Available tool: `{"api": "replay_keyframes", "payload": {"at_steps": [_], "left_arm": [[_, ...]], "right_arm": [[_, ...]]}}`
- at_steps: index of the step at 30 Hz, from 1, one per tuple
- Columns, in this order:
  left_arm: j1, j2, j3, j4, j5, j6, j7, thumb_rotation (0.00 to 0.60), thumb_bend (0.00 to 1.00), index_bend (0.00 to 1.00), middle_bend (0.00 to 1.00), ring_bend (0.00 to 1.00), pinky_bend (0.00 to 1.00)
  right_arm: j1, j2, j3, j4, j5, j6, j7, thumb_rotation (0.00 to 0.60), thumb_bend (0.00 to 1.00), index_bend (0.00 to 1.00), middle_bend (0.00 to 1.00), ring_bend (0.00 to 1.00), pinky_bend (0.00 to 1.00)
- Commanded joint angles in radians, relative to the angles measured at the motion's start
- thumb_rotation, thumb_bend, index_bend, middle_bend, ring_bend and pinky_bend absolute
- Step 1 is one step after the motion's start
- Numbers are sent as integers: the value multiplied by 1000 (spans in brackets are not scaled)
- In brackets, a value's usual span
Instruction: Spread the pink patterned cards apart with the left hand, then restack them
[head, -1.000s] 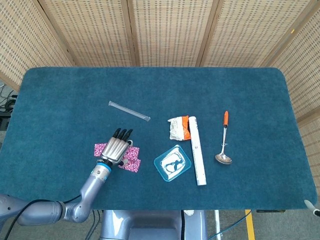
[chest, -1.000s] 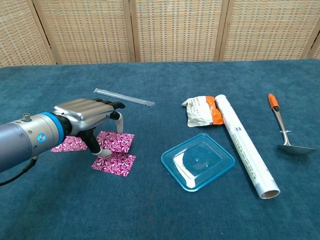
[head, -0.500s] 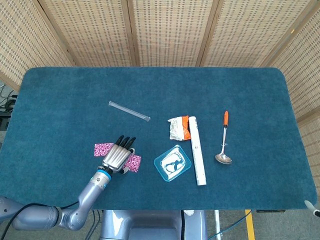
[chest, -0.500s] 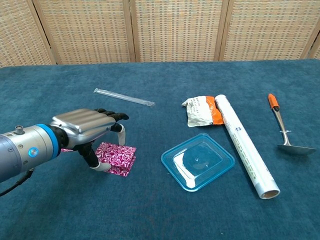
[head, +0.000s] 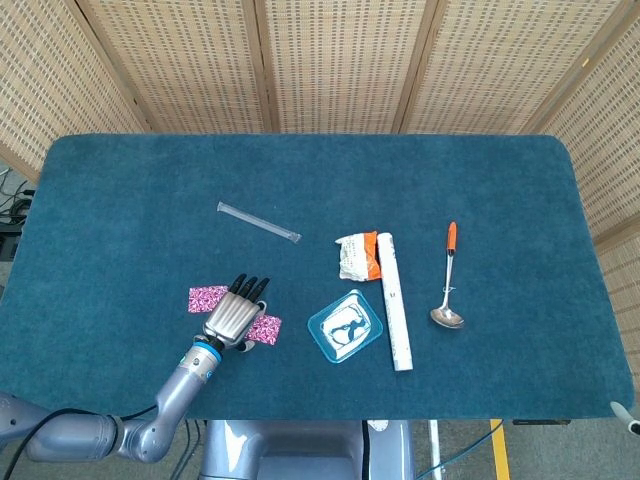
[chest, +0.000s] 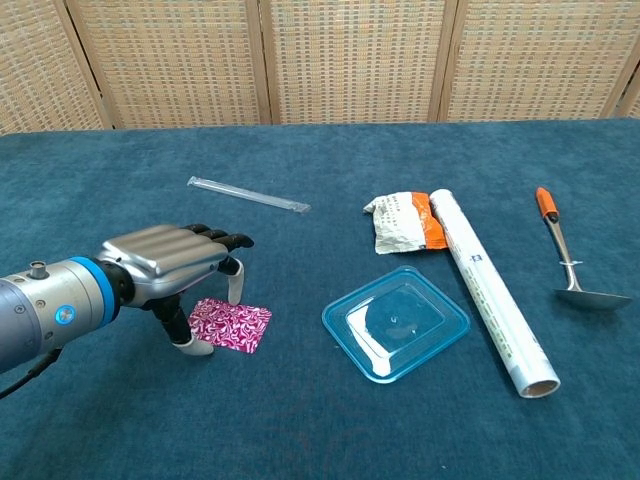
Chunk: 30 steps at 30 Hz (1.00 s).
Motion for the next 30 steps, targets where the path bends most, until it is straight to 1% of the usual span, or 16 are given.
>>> {"api": "replay_keyframes", "payload": {"at_steps": [1, 4, 10, 18, 30], "left_arm": [[1, 0, 0, 0, -1, 1, 1, 526, 180, 296, 0, 0, 0], [5, 4, -2, -3, 1, 6, -4, 526, 175, 268, 0, 0, 0], [24, 32, -16, -8, 5, 29, -33, 526, 185, 267, 0, 0, 0], [52, 71, -36, 48, -46, 29, -71, 529, 242, 287, 0, 0, 0], [77, 80, -39, 120, -78, -4, -105, 529, 236, 288, 0, 0, 0]], "right_arm": [[-1, 0, 0, 0, 0, 1, 0, 600, 2, 180, 245, 7, 0], [-1, 0, 0, 0, -1, 3, 2, 600, 2, 181, 245, 7, 0], [1, -1, 1, 1, -3, 1, 2, 600, 2, 180, 245, 7, 0], [6, -3, 2, 4, -1, -8, 2, 600, 2, 181, 245, 7, 0], [17, 0, 3, -9, -5, -20, -14, 600, 2, 181, 245, 7, 0]]}}
